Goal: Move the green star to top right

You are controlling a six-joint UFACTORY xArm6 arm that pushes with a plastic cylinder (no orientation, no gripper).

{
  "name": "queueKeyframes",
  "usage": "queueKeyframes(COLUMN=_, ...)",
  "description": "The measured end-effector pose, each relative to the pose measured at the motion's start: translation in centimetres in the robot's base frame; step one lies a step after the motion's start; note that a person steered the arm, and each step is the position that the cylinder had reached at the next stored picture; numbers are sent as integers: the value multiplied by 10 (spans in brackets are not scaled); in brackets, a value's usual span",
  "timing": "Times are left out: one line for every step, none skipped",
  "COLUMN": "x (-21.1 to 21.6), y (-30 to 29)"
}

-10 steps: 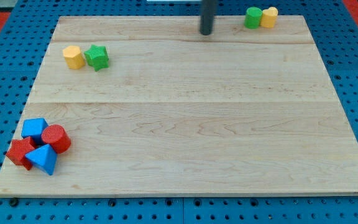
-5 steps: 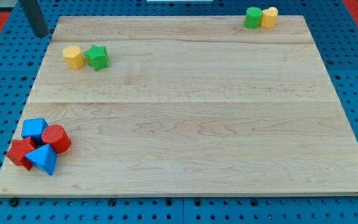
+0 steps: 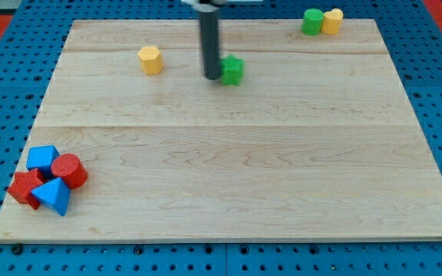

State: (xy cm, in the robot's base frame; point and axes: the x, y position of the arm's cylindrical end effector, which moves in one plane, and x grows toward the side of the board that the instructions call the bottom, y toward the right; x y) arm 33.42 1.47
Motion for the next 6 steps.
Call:
queueKeyframes(x=0, y=3)
queueKeyframes(x=-7, y=-9)
queueKeyframes(x=-8, y=56)
queueKeyframes(x=-14, y=144)
queueKeyframes(x=-15, y=175)
queueKeyframes(x=-10, y=175)
